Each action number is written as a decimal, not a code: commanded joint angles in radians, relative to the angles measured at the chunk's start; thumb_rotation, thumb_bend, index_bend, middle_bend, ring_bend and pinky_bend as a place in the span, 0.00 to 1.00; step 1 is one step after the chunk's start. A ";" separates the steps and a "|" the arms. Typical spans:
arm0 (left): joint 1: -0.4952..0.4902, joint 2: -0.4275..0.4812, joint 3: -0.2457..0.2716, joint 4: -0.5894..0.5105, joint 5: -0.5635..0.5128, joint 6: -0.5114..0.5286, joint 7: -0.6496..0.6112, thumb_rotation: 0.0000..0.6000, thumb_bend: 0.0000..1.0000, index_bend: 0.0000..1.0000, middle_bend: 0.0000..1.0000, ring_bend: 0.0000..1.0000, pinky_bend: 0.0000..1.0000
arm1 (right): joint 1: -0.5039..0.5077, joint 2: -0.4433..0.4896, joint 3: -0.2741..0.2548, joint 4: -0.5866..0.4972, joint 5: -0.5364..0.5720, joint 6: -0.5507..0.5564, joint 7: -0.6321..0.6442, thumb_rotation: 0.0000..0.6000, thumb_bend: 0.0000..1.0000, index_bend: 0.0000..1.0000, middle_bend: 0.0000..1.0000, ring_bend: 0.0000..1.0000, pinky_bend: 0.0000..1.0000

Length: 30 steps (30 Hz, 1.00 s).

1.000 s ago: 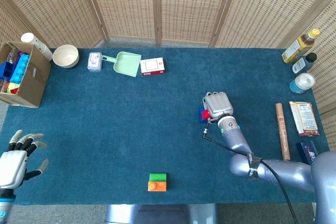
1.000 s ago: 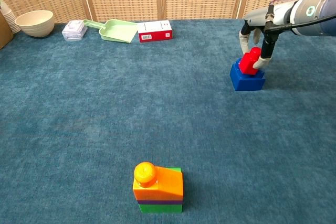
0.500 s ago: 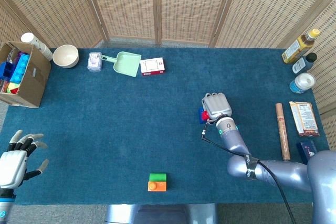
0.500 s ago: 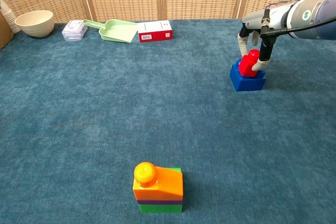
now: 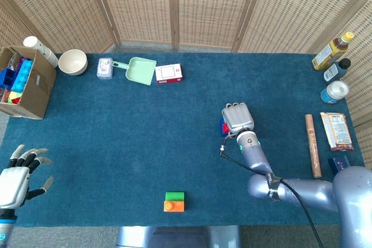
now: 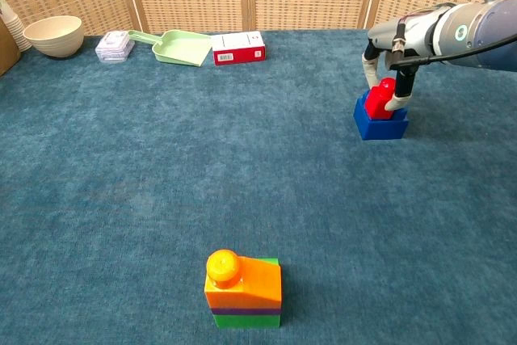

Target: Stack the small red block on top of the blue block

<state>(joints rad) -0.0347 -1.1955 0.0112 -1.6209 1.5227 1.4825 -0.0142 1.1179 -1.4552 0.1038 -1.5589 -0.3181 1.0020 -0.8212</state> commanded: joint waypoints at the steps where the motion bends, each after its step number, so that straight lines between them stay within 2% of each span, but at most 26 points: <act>1: 0.000 -0.002 0.001 0.004 0.001 0.000 -0.004 1.00 0.36 0.41 0.26 0.21 0.03 | -0.001 -0.005 0.000 0.004 0.002 0.005 -0.006 1.00 0.23 0.57 0.26 0.26 0.33; 5: 0.000 -0.003 0.001 0.009 0.000 -0.001 -0.009 1.00 0.37 0.41 0.26 0.21 0.03 | -0.003 -0.010 0.000 0.007 0.003 0.013 -0.018 1.00 0.23 0.56 0.26 0.26 0.34; 10: -0.001 -0.005 0.001 0.013 0.001 0.000 -0.014 1.00 0.37 0.41 0.26 0.21 0.03 | -0.006 -0.007 0.007 0.000 0.000 0.019 -0.023 1.00 0.23 0.51 0.26 0.26 0.34; 30: 0.004 -0.009 0.005 0.022 0.001 0.001 -0.022 1.00 0.37 0.41 0.26 0.21 0.03 | -0.011 -0.021 0.013 0.007 0.012 0.020 -0.054 1.00 0.23 0.53 0.26 0.26 0.34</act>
<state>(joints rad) -0.0311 -1.2046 0.0163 -1.5987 1.5240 1.4839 -0.0358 1.1069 -1.4760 0.1167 -1.5523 -0.3072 1.0222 -0.8750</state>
